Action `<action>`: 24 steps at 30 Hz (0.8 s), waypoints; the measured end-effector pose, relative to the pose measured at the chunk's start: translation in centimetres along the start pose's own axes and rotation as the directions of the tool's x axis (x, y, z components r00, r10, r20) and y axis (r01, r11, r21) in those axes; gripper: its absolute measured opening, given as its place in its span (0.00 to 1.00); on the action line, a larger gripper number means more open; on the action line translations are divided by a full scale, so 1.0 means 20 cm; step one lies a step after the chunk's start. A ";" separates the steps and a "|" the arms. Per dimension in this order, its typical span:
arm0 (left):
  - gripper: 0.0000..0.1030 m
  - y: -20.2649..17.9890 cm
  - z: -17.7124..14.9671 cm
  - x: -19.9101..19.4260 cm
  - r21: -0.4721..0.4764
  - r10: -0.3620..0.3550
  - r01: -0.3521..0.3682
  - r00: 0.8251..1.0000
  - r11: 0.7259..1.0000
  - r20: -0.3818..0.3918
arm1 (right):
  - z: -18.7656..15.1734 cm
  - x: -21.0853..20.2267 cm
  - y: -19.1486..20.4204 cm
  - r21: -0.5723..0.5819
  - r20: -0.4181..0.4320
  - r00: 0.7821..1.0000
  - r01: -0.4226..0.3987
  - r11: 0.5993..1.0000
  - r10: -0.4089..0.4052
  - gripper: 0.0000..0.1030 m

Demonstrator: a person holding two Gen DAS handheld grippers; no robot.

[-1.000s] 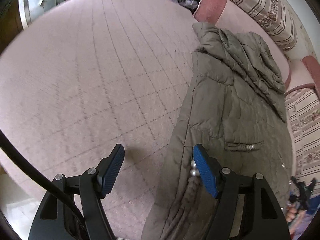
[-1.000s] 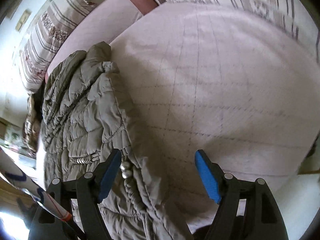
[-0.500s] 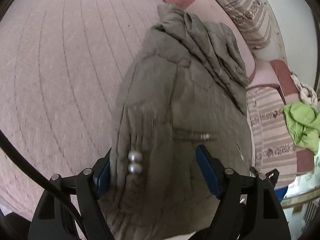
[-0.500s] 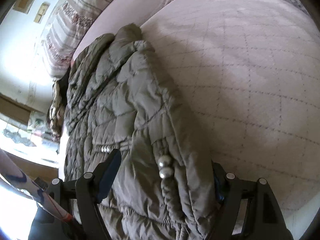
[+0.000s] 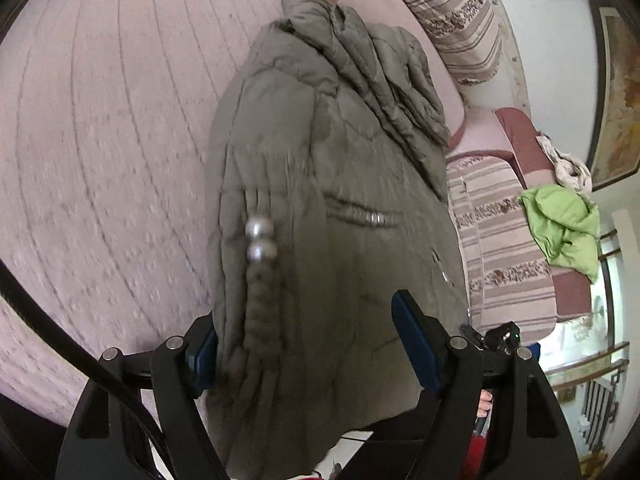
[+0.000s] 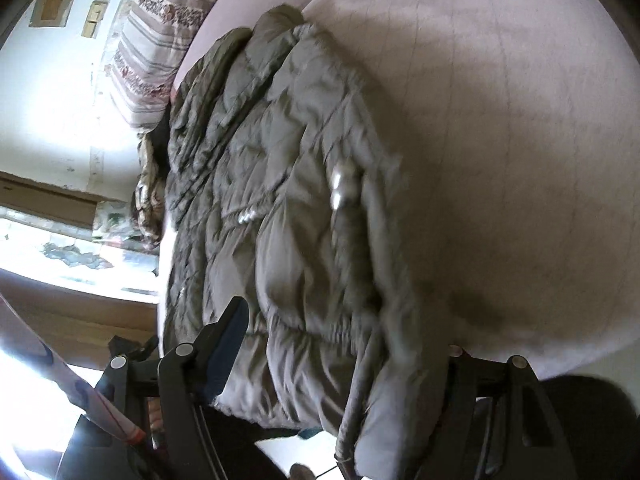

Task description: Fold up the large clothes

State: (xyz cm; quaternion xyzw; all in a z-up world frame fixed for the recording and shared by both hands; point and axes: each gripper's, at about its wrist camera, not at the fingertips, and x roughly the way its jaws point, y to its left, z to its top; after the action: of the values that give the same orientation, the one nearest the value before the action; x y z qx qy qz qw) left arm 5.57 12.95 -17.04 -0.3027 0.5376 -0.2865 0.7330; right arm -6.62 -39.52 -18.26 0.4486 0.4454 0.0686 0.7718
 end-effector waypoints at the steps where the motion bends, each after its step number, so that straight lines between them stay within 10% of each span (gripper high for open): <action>1: 0.73 0.01 -0.01 0.00 -0.005 -0.016 0.016 1.000 1.000 -0.004 | -0.02 0.02 0.01 -0.002 -0.014 1.000 -0.007 1.000 0.007 0.73; 15: 0.71 -0.18 -0.12 0.18 0.039 0.049 -0.047 0.998 0.998 -0.045 | -0.13 0.20 0.13 -0.015 -0.012 0.998 -0.066 0.998 0.066 0.61; 18: 0.35 -0.20 -0.10 0.17 0.004 0.177 -0.177 0.984 0.984 -0.032 | -0.14 0.23 0.16 -0.028 -0.005 1.000 -0.015 0.999 0.015 0.45; 24: 0.23 -0.24 -0.11 0.04 -0.062 0.211 -0.210 0.977 0.976 0.018 | -0.15 0.16 0.22 -0.012 0.056 0.998 0.001 1.000 0.000 0.23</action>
State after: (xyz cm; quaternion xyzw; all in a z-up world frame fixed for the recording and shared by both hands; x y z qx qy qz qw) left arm 3.31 8.89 -14.45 -0.2691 0.5658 -0.1873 0.7565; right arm -5.56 -33.37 -17.56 0.4455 0.4234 0.0587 0.7866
